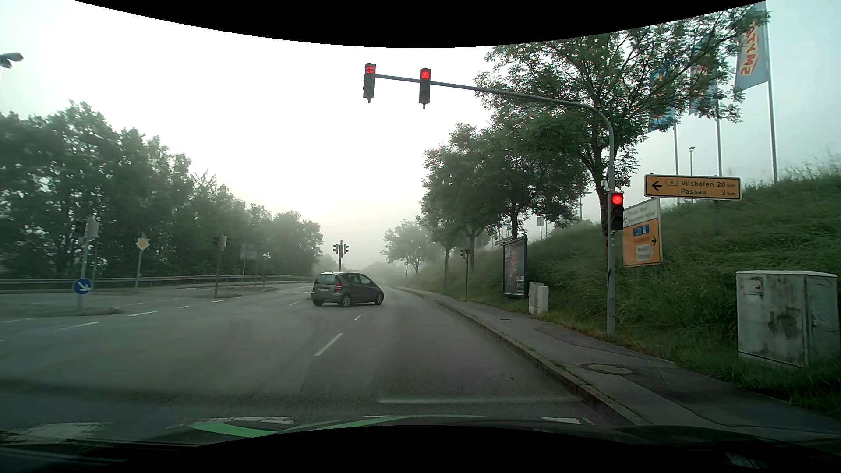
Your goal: Follow the waypoints while adhering to traffic rules and regulations
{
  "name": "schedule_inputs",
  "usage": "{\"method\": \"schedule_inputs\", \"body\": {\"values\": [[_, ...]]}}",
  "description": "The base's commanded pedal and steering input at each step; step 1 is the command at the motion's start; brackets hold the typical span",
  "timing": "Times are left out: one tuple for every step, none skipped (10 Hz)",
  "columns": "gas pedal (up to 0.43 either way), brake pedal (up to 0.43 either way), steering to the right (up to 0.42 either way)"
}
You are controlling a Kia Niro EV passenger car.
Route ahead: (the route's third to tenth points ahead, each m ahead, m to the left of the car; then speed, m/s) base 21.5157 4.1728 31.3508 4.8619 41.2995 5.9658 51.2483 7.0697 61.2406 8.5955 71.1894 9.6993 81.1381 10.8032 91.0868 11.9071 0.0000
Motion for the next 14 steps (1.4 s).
{"method": "schedule_inputs", "body": {"values": [[0.0, 0.287, -0.052], [0.0, 0.287, -0.052], [0.0, 0.287, -0.052], [0.0, 0.287, -0.052], [0.0, 0.287, -0.052], [0.0, 0.287, -0.052], [0.0, 0.287, -0.052], [0.0, 0.287, -0.052], [0.0, 0.287, -0.052], [0.0, 0.287, -0.052], [0.0, 0.287, -0.052], [0.0, 0.287, -0.052], [0.0, 0.287, -0.052], [0.0, 0.287, -0.052]]}}
